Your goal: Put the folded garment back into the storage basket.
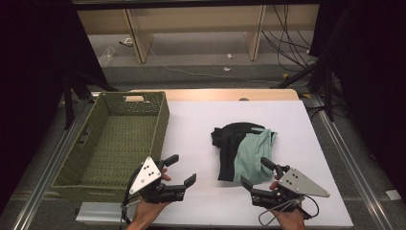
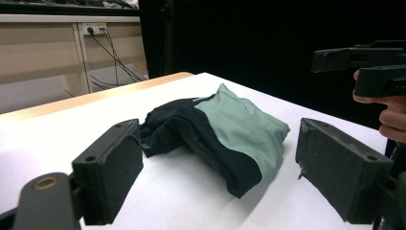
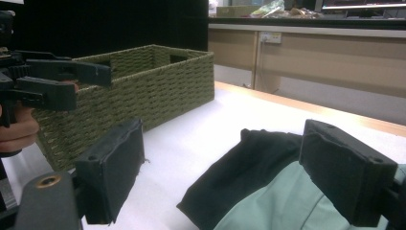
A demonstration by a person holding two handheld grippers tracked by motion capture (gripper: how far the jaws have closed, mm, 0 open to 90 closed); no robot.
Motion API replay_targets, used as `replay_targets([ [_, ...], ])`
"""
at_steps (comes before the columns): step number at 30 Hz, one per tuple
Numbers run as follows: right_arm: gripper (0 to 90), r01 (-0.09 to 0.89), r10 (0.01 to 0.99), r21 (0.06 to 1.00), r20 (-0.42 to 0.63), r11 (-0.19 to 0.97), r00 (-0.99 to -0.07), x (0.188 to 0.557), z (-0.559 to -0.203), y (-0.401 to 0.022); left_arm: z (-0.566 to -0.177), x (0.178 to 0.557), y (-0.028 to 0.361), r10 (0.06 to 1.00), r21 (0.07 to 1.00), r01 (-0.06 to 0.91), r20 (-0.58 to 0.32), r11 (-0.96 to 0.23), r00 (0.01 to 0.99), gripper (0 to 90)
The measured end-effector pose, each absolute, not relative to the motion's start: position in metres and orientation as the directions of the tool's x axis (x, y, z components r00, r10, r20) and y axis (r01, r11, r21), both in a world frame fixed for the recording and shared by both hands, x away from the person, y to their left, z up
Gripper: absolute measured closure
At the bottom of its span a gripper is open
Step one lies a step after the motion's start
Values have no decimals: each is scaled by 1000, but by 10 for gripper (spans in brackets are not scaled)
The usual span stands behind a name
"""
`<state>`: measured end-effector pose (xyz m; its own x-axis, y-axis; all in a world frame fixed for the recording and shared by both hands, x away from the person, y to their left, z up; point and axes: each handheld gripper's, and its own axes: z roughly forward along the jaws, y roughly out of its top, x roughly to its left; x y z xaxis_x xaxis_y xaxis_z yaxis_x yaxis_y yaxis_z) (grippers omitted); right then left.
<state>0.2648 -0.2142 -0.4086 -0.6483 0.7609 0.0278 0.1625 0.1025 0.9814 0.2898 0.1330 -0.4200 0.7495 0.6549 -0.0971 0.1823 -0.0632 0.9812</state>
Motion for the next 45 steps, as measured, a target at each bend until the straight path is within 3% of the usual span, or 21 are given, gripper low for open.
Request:
replay_targets([
  [25, 167, 165, 767, 981, 30, 100, -640, 265, -408, -215, -423, 292, 122, 635, 972, 219, -117, -84, 763, 156],
  [45, 168, 169, 780, 982, 44, 80, -624, 265, -408, -219, -430, 302, 98, 589, 942, 326, -219, -81, 778, 158],
])
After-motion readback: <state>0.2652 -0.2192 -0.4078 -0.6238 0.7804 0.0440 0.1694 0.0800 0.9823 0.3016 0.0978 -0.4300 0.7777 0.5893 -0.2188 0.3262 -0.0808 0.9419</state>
